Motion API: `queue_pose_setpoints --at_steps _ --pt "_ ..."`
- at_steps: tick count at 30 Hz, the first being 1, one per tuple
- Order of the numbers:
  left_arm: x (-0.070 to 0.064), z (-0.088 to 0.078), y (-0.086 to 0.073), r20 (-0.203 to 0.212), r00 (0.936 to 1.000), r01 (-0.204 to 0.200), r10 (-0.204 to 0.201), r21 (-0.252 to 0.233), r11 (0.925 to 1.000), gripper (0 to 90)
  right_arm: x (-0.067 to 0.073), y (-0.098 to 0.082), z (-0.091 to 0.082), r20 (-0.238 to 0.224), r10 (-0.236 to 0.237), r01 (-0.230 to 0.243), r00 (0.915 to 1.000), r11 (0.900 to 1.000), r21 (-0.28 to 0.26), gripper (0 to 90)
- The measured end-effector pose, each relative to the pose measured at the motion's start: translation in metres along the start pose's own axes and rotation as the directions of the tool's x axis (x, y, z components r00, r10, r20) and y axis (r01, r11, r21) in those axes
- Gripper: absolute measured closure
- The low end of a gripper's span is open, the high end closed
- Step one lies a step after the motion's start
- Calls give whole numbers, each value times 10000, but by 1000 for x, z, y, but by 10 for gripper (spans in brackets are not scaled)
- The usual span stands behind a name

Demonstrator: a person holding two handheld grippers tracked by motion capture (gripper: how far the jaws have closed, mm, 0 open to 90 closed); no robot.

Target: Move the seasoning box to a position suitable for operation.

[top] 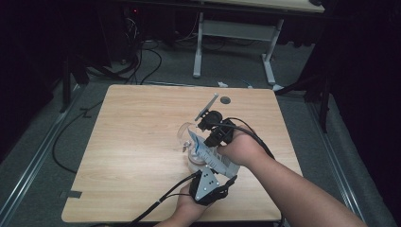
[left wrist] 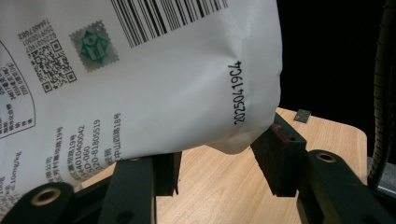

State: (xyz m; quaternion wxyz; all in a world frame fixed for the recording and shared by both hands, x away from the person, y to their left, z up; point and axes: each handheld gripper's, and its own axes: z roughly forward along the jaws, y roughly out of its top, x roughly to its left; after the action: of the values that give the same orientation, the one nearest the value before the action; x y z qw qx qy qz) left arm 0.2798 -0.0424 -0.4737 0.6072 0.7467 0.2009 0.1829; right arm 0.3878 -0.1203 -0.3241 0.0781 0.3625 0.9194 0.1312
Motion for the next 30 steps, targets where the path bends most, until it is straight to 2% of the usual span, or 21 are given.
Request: queue_pose_setpoints --at_steps 30 --pt "0 0 0 45 10000 44 -44 -17 10000 547 0 0 3 -54 -24 24 10000 10000 -34 899"
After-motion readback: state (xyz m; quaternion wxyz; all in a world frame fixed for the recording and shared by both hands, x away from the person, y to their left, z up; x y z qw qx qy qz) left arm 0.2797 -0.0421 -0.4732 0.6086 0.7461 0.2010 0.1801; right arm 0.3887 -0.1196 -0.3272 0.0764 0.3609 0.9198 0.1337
